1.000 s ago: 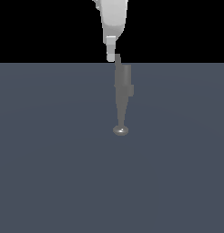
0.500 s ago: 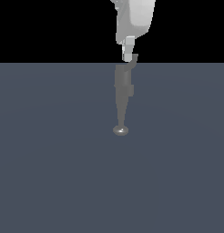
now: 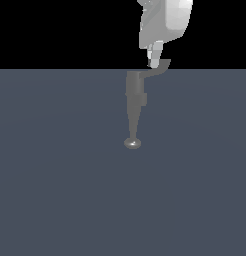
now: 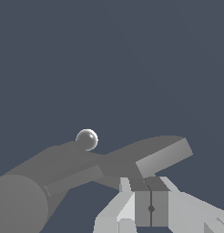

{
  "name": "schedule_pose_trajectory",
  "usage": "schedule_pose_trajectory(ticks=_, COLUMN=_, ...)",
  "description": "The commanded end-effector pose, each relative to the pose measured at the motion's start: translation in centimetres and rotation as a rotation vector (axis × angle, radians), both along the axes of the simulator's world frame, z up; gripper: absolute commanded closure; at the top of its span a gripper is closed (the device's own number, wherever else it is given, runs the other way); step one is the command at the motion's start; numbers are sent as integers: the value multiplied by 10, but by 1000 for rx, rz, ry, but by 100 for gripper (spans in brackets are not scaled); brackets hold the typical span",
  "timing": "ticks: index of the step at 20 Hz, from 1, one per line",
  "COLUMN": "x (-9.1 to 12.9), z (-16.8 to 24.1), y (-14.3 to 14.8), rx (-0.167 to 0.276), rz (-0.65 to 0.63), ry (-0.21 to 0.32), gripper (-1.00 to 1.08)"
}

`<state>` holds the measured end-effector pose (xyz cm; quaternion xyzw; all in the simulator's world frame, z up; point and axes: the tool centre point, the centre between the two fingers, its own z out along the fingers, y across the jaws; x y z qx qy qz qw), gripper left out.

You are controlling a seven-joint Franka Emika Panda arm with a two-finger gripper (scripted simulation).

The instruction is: Turn on the faucet by rotating a designated handle.

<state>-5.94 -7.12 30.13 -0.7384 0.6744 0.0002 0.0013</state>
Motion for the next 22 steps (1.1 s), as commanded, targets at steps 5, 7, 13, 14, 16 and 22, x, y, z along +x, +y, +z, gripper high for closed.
schedule_pose_trajectory(ticks=5, x=14, z=-1, y=-18, rx=-1, rz=-10, ry=1, gripper=108)
schedule_pose_trajectory(ticks=7, x=19, z=-1, y=-24, rx=-1, rz=-13, ry=1, gripper=108)
schedule_pose_trajectory(ticks=13, x=33, z=-1, y=-40, rx=-1, rz=-20, ry=1, gripper=108)
schedule_pose_trajectory(ticks=14, x=36, z=-1, y=-42, rx=-1, rz=-21, ry=1, gripper=108)
schedule_pose_trajectory(ticks=16, x=40, z=-1, y=-48, rx=-2, rz=-24, ry=1, gripper=108)
schedule_pose_trajectory(ticks=22, x=53, z=-1, y=-63, rx=-2, rz=-31, ry=1, gripper=108)
